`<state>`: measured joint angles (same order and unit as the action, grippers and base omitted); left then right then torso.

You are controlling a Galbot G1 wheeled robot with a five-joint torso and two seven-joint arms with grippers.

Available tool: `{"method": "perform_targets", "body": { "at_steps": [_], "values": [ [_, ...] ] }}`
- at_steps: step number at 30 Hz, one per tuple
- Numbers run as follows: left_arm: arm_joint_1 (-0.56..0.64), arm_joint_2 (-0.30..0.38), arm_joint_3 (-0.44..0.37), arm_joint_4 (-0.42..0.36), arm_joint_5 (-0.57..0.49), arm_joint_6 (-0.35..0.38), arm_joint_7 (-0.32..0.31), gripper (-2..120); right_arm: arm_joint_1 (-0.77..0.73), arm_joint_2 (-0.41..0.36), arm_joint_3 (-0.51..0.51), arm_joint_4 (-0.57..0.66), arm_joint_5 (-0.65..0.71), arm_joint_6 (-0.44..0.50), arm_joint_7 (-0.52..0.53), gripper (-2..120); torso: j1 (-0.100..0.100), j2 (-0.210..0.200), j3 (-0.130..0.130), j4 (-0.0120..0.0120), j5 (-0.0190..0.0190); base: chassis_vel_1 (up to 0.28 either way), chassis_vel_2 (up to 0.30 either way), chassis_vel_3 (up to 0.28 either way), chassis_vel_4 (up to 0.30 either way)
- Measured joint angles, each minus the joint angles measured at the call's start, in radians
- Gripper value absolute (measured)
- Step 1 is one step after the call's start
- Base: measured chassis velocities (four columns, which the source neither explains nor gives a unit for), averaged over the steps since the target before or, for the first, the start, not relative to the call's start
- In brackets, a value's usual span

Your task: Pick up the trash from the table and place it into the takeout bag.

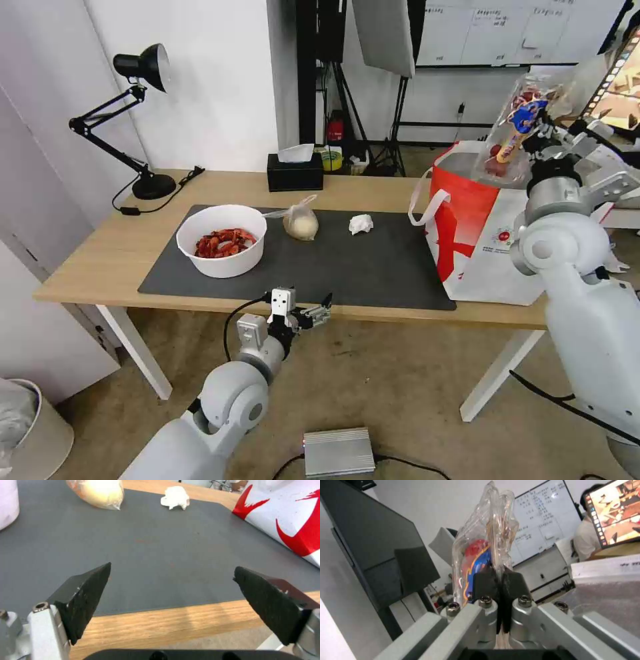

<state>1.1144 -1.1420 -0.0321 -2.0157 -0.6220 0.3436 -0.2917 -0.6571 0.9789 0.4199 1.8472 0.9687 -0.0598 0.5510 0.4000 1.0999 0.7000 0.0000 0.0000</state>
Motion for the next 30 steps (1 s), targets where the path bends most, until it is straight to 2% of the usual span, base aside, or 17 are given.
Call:
{"method": "perform_targets", "body": {
  "at_steps": [6, 8, 9, 12, 16, 18, 20, 23, 26, 29, 30],
  "values": [
    [0.006, 0.000, -0.003, 0.001, 0.001, -0.001, 0.000, 100, -0.010, 0.009, -0.003, 0.008, 0.014, -0.008, 0.000, 0, 0.000, 0.000, 0.000, 0.0000, 0.0000, 0.000, 0.000, 0.000, 0.000],
    [0.005, -0.001, -0.003, 0.001, 0.001, -0.002, 0.000, 100, -0.018, 0.012, -0.004, 0.014, 0.018, -0.013, 0.000, 8, 0.000, 0.000, 0.000, 0.0000, -0.0001, 0.000, 0.000, 0.000, 0.000],
    [0.005, -0.001, -0.003, 0.001, 0.001, -0.002, 0.000, 100, -0.018, 0.012, -0.004, 0.014, 0.018, -0.013, 0.000, 8, 0.000, 0.000, 0.000, 0.0000, -0.0001, 0.000, 0.000, 0.000, 0.000],
    [0.006, -0.003, -0.003, 0.001, 0.002, -0.002, 0.000, 100, -0.026, 0.012, -0.003, 0.022, 0.022, -0.015, -0.001, 22, 0.000, 0.000, 0.000, 0.0000, -0.0001, 0.000, 0.000, 0.000, 0.000],
    [0.009, -0.003, -0.003, 0.001, 0.003, -0.002, 0.000, 100, -0.031, 0.009, 0.001, 0.027, 0.025, -0.015, -0.002, 32, 0.000, 0.000, 0.000, 0.0000, -0.0001, 0.000, 0.000, 0.000, 0.000],
    [0.010, -0.005, -0.004, 0.001, 0.004, -0.002, 0.000, 100, -0.033, 0.006, 0.004, 0.030, 0.027, -0.015, -0.002, 44, 0.000, 0.000, 0.000, 0.0000, -0.0001, 0.000, 0.000, 0.000, 0.000],
    [0.009, -0.006, -0.004, 0.001, 0.004, -0.002, 0.000, 100, -0.034, 0.006, 0.004, 0.031, 0.029, -0.015, -0.002, 48, 0.000, 0.000, 0.000, 0.0000, -0.0001, 0.000, 0.000, 0.000, 0.000],
    [0.009, -0.006, -0.004, -0.001, 0.005, -0.002, 0.000, 100, -0.034, 0.004, 0.005, 0.037, 0.040, -0.016, -0.002, 63, 0.000, 0.000, 0.000, 0.0000, -0.0001, 0.000, 0.000, 0.000, 0.000],
    [0.009, -0.006, -0.004, -0.002, 0.005, -0.002, 0.000, 100, -0.034, 0.004, 0.005, 0.039, 0.043, -0.017, -0.002, 69, 0.000, 0.000, 0.000, 0.0000, 0.0000, 0.000, 0.000, 0.000, 0.000],
    [0.013, -0.006, -0.007, -0.004, 0.006, -0.002, 0.000, 100, -0.037, 0.005, 0.006, 0.041, 0.047, -0.018, -0.003, 84, 0.000, 0.000, 0.000, 0.0000, 0.0000, 0.000, 0.000, 0.000, 0.000],
    [0.013, -0.006, -0.007, -0.004, 0.006, -0.002, 0.000, 100, -0.037, 0.005, 0.006, 0.041, 0.047, -0.018, -0.003, 84, 0.000, 0.000, 0.000, 0.0000, 0.0000, 0.000, 0.000, 0.000, 0.000]
  ]
}}
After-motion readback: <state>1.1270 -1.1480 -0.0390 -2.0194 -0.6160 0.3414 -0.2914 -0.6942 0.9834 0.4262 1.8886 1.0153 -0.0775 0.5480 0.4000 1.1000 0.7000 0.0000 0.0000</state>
